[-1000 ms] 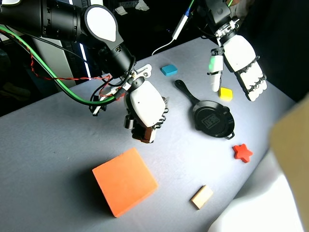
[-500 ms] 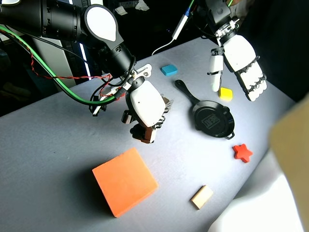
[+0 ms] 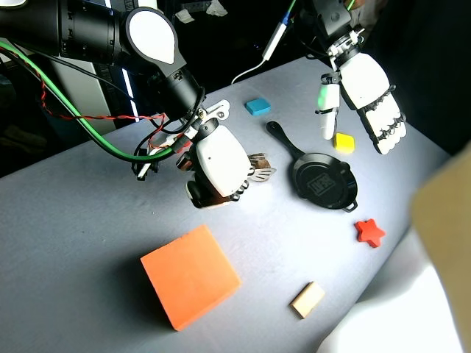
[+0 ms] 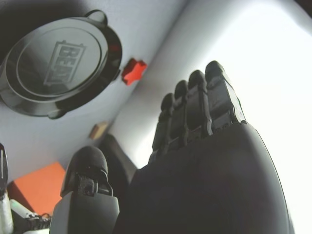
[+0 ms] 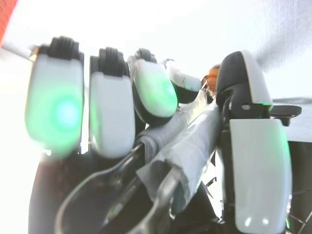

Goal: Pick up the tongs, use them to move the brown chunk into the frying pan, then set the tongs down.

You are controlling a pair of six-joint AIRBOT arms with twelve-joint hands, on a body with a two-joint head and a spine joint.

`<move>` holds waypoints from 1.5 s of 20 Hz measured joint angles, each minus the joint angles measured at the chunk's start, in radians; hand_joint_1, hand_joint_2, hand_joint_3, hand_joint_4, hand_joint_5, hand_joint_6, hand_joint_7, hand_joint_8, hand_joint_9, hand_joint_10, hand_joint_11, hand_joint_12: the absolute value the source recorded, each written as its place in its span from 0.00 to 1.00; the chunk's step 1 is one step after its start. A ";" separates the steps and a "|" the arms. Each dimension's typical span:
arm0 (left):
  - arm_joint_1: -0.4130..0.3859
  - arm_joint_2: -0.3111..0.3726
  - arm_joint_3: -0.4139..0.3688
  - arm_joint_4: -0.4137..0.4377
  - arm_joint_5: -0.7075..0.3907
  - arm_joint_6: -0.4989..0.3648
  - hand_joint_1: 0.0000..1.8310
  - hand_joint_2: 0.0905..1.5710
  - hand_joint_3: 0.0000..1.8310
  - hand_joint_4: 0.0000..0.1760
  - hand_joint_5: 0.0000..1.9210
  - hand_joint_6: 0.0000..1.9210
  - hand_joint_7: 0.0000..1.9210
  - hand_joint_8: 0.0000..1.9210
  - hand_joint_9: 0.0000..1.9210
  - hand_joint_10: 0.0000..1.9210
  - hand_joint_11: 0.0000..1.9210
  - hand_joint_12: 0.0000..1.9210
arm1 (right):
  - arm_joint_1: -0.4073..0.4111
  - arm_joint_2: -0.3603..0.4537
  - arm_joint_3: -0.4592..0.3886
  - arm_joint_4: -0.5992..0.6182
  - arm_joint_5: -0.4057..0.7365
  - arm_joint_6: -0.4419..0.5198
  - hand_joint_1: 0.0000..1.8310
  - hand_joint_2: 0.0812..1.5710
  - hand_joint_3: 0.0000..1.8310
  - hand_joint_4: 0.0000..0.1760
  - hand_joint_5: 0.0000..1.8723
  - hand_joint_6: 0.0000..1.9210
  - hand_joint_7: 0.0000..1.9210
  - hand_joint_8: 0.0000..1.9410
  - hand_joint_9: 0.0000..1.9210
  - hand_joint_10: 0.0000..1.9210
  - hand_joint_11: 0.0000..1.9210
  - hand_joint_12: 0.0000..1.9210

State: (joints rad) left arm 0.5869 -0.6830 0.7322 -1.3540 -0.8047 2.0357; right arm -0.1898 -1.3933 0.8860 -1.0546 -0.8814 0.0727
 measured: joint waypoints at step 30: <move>0.016 0.006 0.102 0.009 0.003 -0.062 0.00 0.76 0.00 0.00 0.02 0.00 0.04 0.00 0.03 0.00 0.00 0.03 | 0.071 -0.234 0.411 -0.087 0.248 0.018 0.51 0.88 0.00 1.00 0.65 1.00 0.78 1.00 0.83 1.00 0.84 1.00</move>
State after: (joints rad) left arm 0.6029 -0.6769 0.8345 -1.3449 -0.8013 1.9736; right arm -0.1188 -1.6276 1.2968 -1.1419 -0.6334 0.0906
